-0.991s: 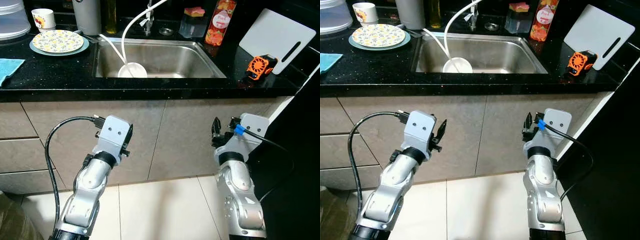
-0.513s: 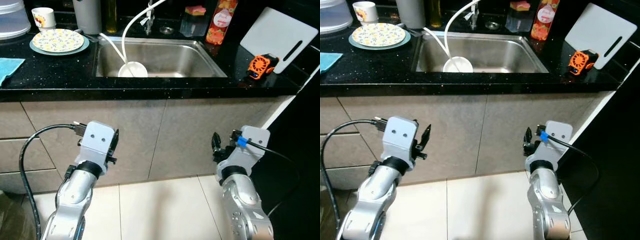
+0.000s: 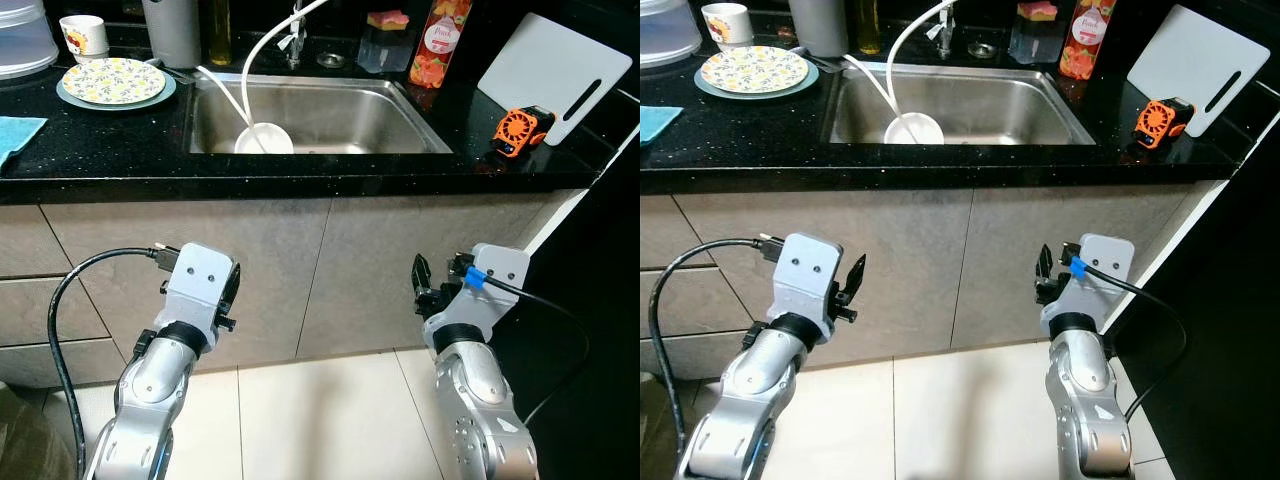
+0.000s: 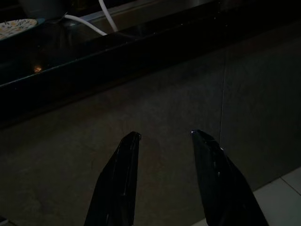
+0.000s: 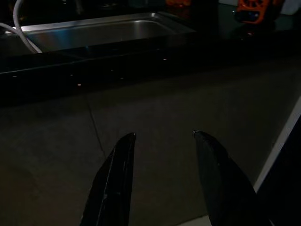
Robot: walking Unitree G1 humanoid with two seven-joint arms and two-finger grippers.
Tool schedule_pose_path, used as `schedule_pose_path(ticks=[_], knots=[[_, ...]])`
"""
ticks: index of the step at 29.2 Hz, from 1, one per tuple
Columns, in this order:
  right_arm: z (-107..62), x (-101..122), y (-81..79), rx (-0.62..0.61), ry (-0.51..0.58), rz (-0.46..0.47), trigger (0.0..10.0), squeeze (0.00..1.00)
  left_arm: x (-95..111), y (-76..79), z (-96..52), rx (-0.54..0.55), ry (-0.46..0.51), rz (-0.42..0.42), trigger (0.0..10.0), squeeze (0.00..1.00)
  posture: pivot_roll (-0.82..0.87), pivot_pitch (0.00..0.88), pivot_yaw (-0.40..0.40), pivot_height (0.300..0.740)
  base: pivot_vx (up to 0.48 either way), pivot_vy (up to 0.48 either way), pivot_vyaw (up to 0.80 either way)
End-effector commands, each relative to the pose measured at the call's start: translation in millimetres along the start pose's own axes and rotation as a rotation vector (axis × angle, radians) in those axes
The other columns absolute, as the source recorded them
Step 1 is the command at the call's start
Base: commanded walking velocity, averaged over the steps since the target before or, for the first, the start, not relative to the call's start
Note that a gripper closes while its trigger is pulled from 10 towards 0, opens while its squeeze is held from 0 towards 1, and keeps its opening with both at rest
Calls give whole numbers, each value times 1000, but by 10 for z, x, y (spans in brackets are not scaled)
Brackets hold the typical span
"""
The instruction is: Kitchen organization
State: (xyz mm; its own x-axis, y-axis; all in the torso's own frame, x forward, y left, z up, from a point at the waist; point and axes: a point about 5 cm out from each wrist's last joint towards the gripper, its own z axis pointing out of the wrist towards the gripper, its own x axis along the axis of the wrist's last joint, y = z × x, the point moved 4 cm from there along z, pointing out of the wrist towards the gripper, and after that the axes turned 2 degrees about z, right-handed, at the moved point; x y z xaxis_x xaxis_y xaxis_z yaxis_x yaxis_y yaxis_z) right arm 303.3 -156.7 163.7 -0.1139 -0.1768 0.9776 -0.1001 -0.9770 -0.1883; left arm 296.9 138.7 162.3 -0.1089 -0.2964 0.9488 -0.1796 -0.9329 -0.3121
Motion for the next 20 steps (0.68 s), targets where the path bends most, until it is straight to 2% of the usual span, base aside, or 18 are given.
schedule_pose_path(ticks=[1, 20], knots=[[-4, -4, 24, -8, 0, -19, 10000, 0, 15, 14, 5, -15, 2, -4, 10000, 0, 145, 70, -74, 740, 0, 0, 0], [2, -28, 32, -3, -1, -22, 10000, 0, 9, 70, 14, -49, -1, -11, 10000, 0, 150, 48, -81, 740, 0, 0, 0]])
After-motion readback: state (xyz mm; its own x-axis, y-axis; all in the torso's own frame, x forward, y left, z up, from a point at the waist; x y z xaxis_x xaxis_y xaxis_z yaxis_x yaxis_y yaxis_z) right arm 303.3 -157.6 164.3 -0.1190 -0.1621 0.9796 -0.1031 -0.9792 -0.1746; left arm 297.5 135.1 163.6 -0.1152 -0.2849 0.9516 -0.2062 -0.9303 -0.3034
